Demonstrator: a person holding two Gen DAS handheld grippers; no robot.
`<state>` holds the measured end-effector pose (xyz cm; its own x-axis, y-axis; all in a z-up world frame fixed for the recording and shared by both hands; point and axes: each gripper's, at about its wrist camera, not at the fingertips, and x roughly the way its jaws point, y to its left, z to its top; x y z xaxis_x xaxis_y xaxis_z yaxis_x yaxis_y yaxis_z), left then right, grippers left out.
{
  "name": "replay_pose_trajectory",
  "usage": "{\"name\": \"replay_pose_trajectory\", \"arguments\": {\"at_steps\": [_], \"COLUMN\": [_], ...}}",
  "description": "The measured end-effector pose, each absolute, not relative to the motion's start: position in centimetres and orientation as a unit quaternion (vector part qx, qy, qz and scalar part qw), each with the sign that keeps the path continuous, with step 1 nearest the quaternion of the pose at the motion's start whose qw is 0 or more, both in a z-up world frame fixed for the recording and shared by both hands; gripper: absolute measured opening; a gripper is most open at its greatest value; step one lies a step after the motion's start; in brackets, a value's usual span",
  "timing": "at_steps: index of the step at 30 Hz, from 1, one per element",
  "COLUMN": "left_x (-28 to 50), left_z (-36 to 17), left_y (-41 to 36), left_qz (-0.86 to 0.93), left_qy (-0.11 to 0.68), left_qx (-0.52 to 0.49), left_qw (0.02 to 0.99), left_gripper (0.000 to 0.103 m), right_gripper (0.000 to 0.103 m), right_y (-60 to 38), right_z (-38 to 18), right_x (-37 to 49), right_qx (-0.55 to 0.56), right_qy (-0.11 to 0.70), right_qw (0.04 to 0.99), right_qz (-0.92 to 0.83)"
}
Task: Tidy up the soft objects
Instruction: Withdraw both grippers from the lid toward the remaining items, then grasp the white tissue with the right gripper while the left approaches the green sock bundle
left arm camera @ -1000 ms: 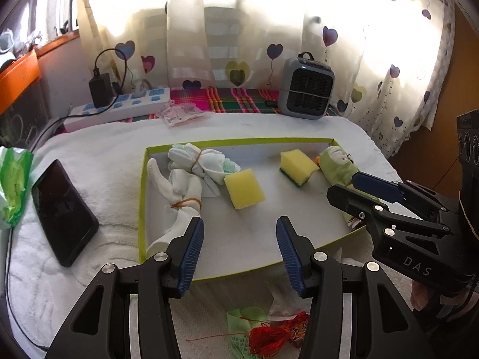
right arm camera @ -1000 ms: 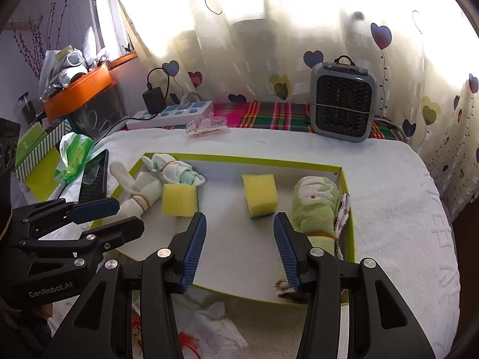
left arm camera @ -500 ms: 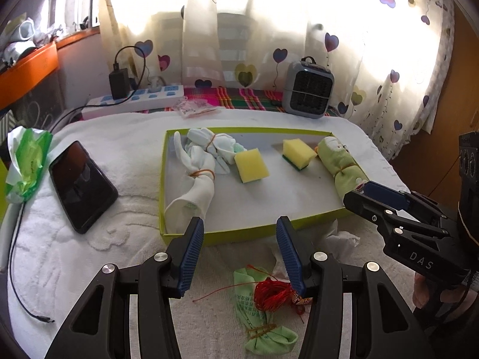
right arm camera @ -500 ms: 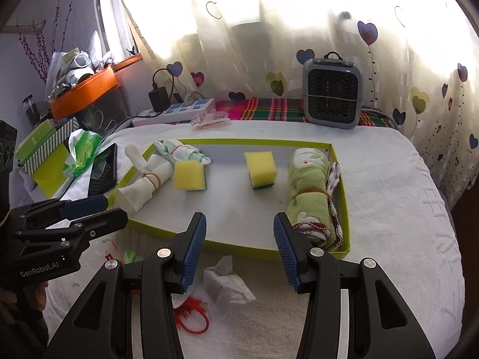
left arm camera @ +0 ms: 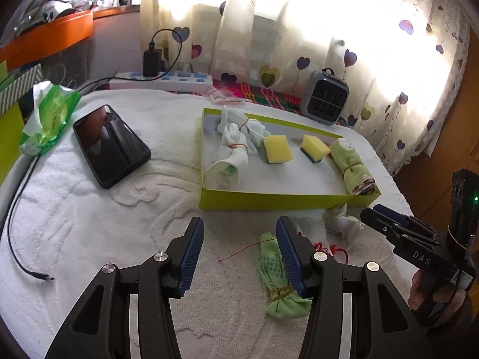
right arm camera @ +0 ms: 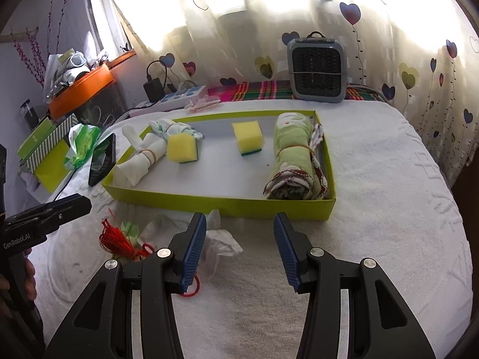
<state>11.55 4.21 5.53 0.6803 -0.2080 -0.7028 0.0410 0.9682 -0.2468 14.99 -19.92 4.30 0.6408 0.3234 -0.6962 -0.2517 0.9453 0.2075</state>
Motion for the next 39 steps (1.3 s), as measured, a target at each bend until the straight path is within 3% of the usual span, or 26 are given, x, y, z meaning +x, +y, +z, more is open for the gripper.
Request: {"name": "replay_pose_trajectory", "arguments": {"at_steps": [22, 29, 39], "left_x": [11.1, 11.3, 11.2], "left_z": [3.0, 3.2, 3.4], "left_y": [5.4, 4.8, 3.6], "left_qz": [-0.124, -0.133, -0.148], "left_qy": [0.421, 0.423, 0.429], "left_qx": [-0.155, -0.150, -0.148], "left_qw": [0.885, 0.883, 0.879], "left_gripper": [0.049, 0.049, 0.049], "right_gripper": [0.048, 0.026, 0.020], "right_y": [-18.1, -18.1, -19.8], "right_z": [2.1, 2.1, 2.7], "right_x": [16.2, 16.0, 15.2], "right_qx": [0.055, 0.053, 0.071], "right_qy": [0.433, 0.430, 0.409], "right_qw": [0.883, 0.883, 0.895], "right_qz": [0.174, 0.181, 0.160]}}
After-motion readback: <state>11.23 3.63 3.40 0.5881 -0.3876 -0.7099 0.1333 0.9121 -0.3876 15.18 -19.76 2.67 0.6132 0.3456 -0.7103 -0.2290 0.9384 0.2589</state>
